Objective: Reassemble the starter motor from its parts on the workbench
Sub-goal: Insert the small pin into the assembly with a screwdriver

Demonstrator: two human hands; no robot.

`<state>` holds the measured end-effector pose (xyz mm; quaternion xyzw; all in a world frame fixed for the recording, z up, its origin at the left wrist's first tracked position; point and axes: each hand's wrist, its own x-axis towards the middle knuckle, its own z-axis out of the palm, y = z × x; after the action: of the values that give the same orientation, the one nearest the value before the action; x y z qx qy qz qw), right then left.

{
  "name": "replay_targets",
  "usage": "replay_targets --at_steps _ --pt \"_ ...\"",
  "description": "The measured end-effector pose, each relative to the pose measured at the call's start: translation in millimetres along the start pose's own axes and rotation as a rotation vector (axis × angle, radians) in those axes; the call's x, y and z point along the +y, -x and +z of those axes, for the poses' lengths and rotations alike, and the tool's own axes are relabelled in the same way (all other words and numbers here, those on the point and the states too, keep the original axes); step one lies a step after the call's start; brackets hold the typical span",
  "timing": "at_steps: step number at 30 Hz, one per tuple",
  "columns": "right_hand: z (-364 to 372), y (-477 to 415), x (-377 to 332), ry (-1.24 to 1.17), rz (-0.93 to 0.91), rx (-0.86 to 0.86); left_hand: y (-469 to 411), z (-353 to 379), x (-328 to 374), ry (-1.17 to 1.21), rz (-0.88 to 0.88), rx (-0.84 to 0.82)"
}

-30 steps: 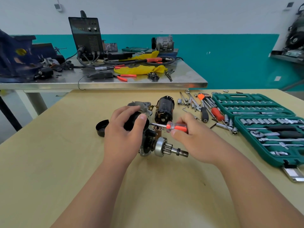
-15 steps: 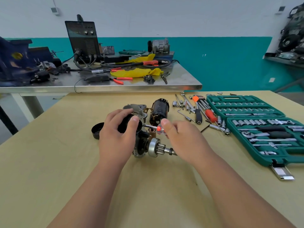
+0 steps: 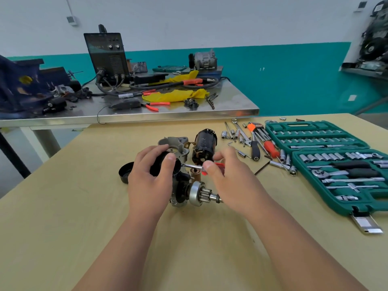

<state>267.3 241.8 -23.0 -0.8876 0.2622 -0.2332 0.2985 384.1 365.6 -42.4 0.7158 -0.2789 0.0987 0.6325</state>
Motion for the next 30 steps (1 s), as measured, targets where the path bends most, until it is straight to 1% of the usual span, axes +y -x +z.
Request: replay_targets --at_steps 3,4,5,8,9,10,11,13,14,15,16,17,19,20,21,23,26,28,30 --pt "1.2 -0.3 -3.3 0.037 -0.091 0.096 -0.5 0.6 0.1 -0.009 0.011 -0.002" --pt "0.6 -0.3 -5.4 0.048 -0.095 0.1 -1.0 0.9 -0.1 -0.01 0.008 -0.002" --pt "0.3 -0.5 -5.8 0.043 -0.091 0.071 -1.6 1.0 -0.5 -0.009 0.004 -0.002" --pt "-3.7 0.4 0.3 -0.141 0.005 -0.163 -1.8 -0.7 -1.6 0.006 -0.011 0.006" --pt "-5.1 1.0 2.7 -0.176 0.01 -0.204 -1.5 -1.4 -1.4 0.01 -0.014 0.007" --pt "-6.1 1.6 2.9 -0.172 -0.008 -0.204 -1.2 -1.4 -0.8 0.008 -0.013 0.004" --pt "-6.1 0.9 2.1 -0.159 -0.044 -0.161 -0.7 -1.3 -0.1 0.003 -0.009 -0.002" --pt "-6.0 -3.0 -3.0 -0.144 -0.097 -0.015 0.1 -0.4 1.2 -0.007 0.003 -0.016" --pt "-6.6 -4.8 -4.5 -0.131 -0.089 0.039 0.4 0.0 1.7 -0.012 0.009 -0.02" --pt "-7.3 -6.3 -3.8 -0.119 -0.075 0.048 0.4 0.2 1.8 -0.018 0.013 -0.022" --pt "-8.0 -7.3 -2.4 -0.117 -0.057 0.019 0.2 0.1 1.9 -0.024 0.013 -0.022" --pt "-8.7 -7.4 1.5 -0.15 -0.044 -0.047 -0.1 -0.1 1.9 -0.028 0.009 -0.02" --pt "-10.4 -4.4 5.5 -0.28 -0.021 -0.167 -0.5 -0.8 1.7 -0.019 0.001 -0.017" --pt "-10.2 -3.0 5.6 -0.3 -0.04 -0.172 -0.5 -0.8 1.7 -0.017 0.001 -0.017" --pt "-8.7 -3.2 7.1 -0.277 -0.085 -0.136 -0.2 -0.8 1.8 -0.021 0.004 -0.018" --pt "-5.6 -3.6 4.1 -0.198 -0.137 -0.007 0.5 -0.3 1.9 -0.029 0.012 -0.016" --pt "-1.5 -3.3 -1.9 -0.133 -0.081 0.105 0.4 0.1 1.6 -0.026 0.01 -0.01" --pt "1.3 -2.7 -0.9 -0.056 -0.095 0.079 -0.4 -0.7 0.4 -0.016 0.001 -0.004" --pt "2.0 -2.0 2.4 -0.185 -0.061 -0.062 -1.1 -2.1 -0.7 -0.014 -0.008 0.002"
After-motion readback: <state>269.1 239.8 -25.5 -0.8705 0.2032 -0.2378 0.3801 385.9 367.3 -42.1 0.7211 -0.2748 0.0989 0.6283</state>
